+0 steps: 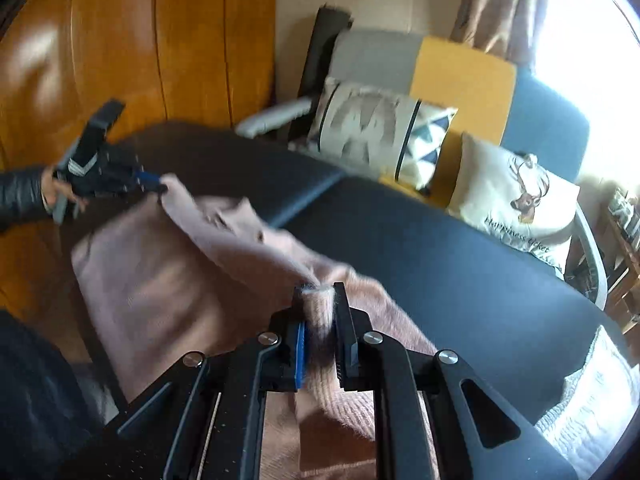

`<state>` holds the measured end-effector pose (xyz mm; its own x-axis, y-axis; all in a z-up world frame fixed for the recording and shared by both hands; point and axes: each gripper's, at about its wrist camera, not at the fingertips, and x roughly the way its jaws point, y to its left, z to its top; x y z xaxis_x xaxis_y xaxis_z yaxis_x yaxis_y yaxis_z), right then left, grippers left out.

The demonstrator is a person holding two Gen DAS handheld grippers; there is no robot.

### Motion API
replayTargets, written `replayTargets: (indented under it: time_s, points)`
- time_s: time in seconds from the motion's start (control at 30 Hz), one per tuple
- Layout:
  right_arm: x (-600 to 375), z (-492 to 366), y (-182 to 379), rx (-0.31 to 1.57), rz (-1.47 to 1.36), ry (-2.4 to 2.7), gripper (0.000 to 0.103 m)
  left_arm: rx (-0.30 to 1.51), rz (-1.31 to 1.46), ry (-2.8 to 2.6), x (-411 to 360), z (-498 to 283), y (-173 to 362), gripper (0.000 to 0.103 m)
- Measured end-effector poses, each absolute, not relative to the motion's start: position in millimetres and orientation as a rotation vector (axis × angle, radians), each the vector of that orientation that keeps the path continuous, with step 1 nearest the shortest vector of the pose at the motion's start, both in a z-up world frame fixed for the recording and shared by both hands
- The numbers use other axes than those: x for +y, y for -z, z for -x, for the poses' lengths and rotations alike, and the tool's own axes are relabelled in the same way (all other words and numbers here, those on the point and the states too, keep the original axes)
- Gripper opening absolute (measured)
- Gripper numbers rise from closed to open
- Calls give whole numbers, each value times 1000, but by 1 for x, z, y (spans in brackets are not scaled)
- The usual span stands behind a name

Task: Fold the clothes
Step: 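Fold the gripped sweater edge over with both grippers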

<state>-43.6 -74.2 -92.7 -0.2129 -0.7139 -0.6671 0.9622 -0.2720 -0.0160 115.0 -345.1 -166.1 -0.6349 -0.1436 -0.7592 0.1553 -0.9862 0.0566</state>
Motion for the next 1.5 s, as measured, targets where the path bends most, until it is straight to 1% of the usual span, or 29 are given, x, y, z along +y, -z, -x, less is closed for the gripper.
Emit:
replayTargets:
  time_s: [0.1, 0.13, 0.17, 0.23, 0.27, 0.33, 0.37, 0.4, 0.47, 0.5, 0.53, 0.67, 0.73, 0.9, 0.97, 1.03, 1.1, 1.13, 1.17, 1.2, 1.23, 1.27, 1.3, 1.33, 1.4, 1.43, 1.47, 1.5]
  points:
    - [-79, 63, 91, 415, -696, 1798, 13, 78, -1158, 2712, -357, -115, 149, 5]
    - [-83, 72, 99, 413, -733, 1837, 19, 97, -1127, 2716, -360, -115, 143, 6]
    - [-87, 81, 106, 419, -765, 1874, 32, 115, -1123, 2702, -365, -112, 143, 6]
    - [-94, 93, 124, 497, -790, 1942, 45, 146, -1133, 2676, -373, -106, 147, 6]
    - [-96, 97, 132, 528, -803, 1968, 45, 145, -1150, 2669, -374, -105, 150, 6]
    - [-93, 98, 136, 511, -827, 1944, 45, 140, -1187, 2668, -372, -107, 156, 6]
    - [-90, 92, 136, 536, -808, 1920, 49, 130, -1205, 2682, -368, -112, 158, 8]
    - [-87, 86, 135, 561, -790, 1895, 54, 113, -1227, 2696, -364, -116, 161, 10]
    - [-82, 74, 134, 609, -753, 1846, 86, 76, -1282, 2719, -357, -122, 167, 18]
    - [-79, 68, 134, 633, -735, 1820, 88, 38, -1307, 2721, -352, -127, 170, 19]
    - [-76, 62, 134, 658, -721, 1794, 89, -13, -1332, 2714, -349, -129, 172, 22]
    - [-77, 61, 156, 759, -782, 1685, 89, -169, -1441, 2639, -352, -127, 183, 33]
    - [-81, 63, 170, 796, -824, 1642, 89, -280, -1501, 2612, -350, -122, 191, 35]
    - [-88, 77, 187, 809, -892, 1635, 89, -565, -1641, 2523, -343, -111, 209, 36]
    - [-90, 82, 189, 803, -906, 1626, 89, -644, -1671, 2526, -339, -102, 213, 36]
    - [-91, 85, 191, 778, -929, 1608, 89, -661, -1702, 2552, -338, -92, 215, 36]
    - [-92, 90, 194, 735, -962, 1581, 89, -620, -1722, 2610, -336, -83, 215, 36]
    - [-93, 92, 194, 693, -987, 1567, 83, -583, -1730, 2653, -334, -79, 214, 36]
    - [-93, 95, 194, 651, -1011, 1552, 61, -545, -1737, 2696, -333, -76, 212, 36]
    - [-93, 97, 193, 613, -1030, 1541, 49, -511, -1742, 2734, -331, -75, 209, 35]
    - [-92, 98, 191, 594, -1027, 1549, 33, -463, -1746, 2782, -329, -75, 206, 35]
    - [-90, 98, 187, 570, -1018, 1555, 25, -396, -1740, 2819, -329, -76, 202, 34]
    - [-88, 98, 184, 546, -1009, 1561, 23, -326, -1731, 2854, -329, -77, 198, 32]
    - [-86, 97, 180, 520, -1000, 1571, 22, -252, -1708, 2863, -331, -78, 196, 24]
    - [-81, 96, 172, 471, -980, 1601, 20, -104, -1657, 2870, -337, -81, 190, 18]
    - [-77, 95, 166, 436, -965, 1617, 20, -28, -1606, 2887, -342, -85, 185, 11]
    - [-74, 95, 159, 399, -949, 1634, 20, 61, -1535, 2909, -348, -91, 179, 8]
    - [-71, 94, 152, 361, -932, 1651, 19, 142, -1458, 2930, -353, -97, 171, 8]
